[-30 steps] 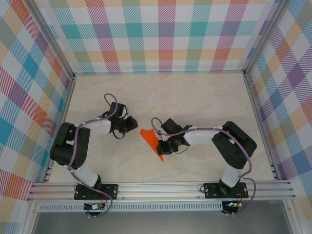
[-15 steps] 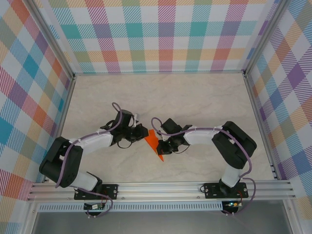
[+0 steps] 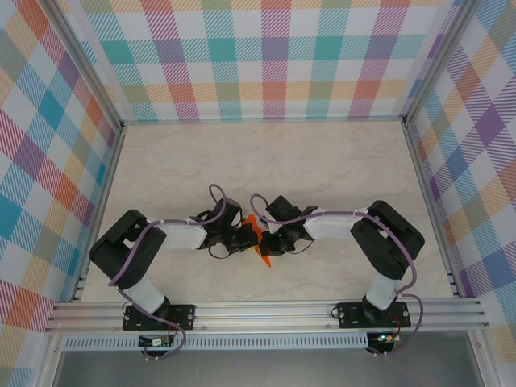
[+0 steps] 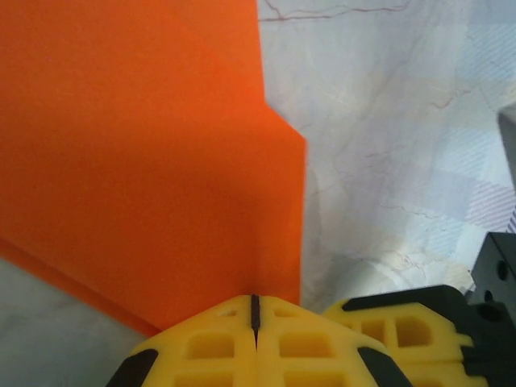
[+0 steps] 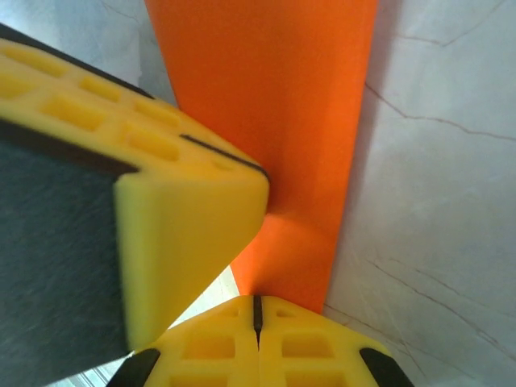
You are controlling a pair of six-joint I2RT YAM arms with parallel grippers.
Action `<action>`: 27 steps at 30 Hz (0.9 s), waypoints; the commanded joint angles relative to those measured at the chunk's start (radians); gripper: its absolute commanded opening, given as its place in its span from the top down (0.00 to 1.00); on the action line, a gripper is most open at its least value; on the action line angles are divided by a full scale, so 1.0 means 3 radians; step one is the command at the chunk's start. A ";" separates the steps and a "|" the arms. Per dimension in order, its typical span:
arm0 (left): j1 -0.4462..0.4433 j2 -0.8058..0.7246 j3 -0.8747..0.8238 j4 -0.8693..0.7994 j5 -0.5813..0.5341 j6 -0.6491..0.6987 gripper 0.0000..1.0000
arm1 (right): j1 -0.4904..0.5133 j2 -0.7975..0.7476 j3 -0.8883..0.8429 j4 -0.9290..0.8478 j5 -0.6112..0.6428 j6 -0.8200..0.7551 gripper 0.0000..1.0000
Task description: Fold a paper plane with a square sheet of paper (pick it up from the middle)
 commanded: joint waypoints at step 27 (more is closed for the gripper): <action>0.1243 -0.0040 0.0210 -0.0216 -0.0775 0.0725 0.98 | 0.0046 0.0182 -0.0184 -0.0595 0.0383 -0.0069 1.00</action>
